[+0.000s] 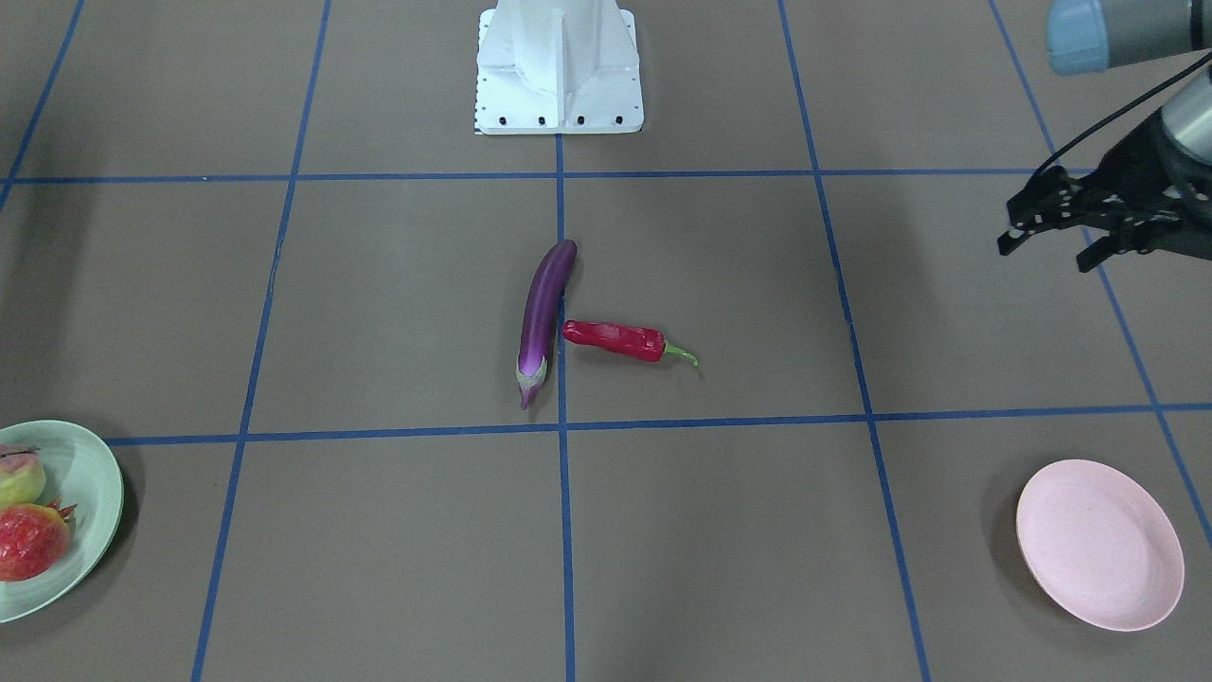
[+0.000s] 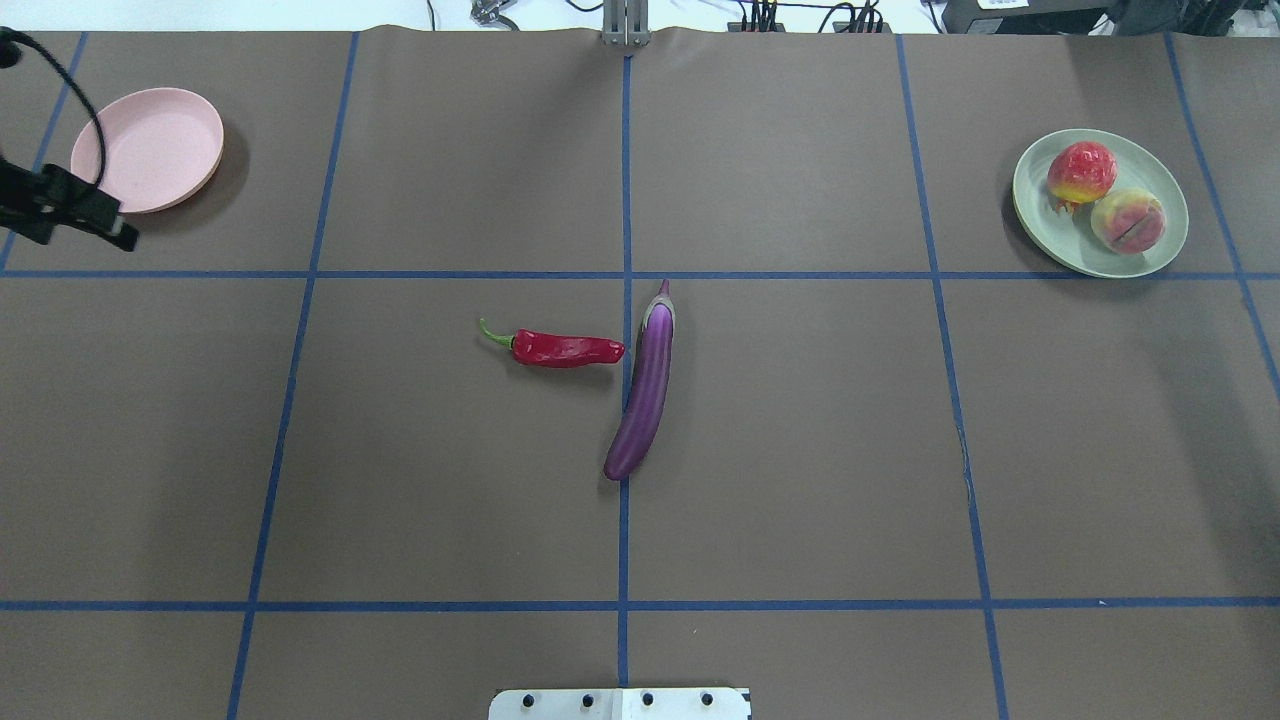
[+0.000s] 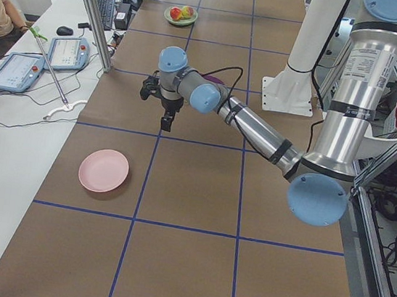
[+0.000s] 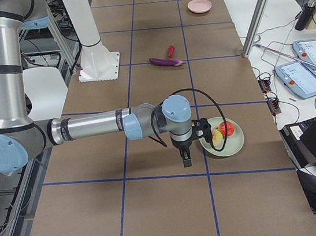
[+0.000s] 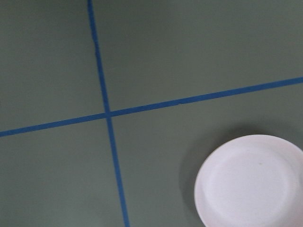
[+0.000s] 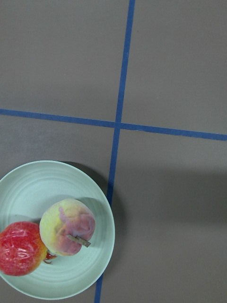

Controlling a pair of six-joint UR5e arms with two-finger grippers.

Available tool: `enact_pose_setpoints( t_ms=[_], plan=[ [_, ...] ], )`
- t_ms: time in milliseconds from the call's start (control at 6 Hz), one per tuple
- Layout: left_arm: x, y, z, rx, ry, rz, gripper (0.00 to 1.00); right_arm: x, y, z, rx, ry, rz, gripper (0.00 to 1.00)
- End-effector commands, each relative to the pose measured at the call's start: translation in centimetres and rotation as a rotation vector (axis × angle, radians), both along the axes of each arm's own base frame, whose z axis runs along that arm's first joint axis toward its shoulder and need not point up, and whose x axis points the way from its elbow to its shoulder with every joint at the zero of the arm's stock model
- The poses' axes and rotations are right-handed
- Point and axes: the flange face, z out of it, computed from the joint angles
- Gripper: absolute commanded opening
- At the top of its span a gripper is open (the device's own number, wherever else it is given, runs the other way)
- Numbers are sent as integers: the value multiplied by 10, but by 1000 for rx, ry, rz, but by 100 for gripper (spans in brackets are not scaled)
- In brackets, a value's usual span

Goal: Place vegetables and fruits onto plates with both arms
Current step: 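Move the left gripper to the purple eggplant and grasp it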

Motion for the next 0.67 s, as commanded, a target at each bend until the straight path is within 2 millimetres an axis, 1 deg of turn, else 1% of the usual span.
enact_pose_setpoints(
  t_ms=[0, 167, 333, 500],
  plan=[
    [139, 7, -69, -73, -47, -99, 100, 0, 6, 3, -4, 1, 0, 100],
    [204, -7, -102, -128, -32, -105, 100, 0, 5, 3, -3, 1, 0, 100],
    [272, 12, -145, -116, -7, -23, 100, 0, 4, 2, -3, 0, 1, 100],
    [318, 52, -175, -118, 9, -2, 100, 0, 5, 3, -4, 1, 1, 100]
  ],
)
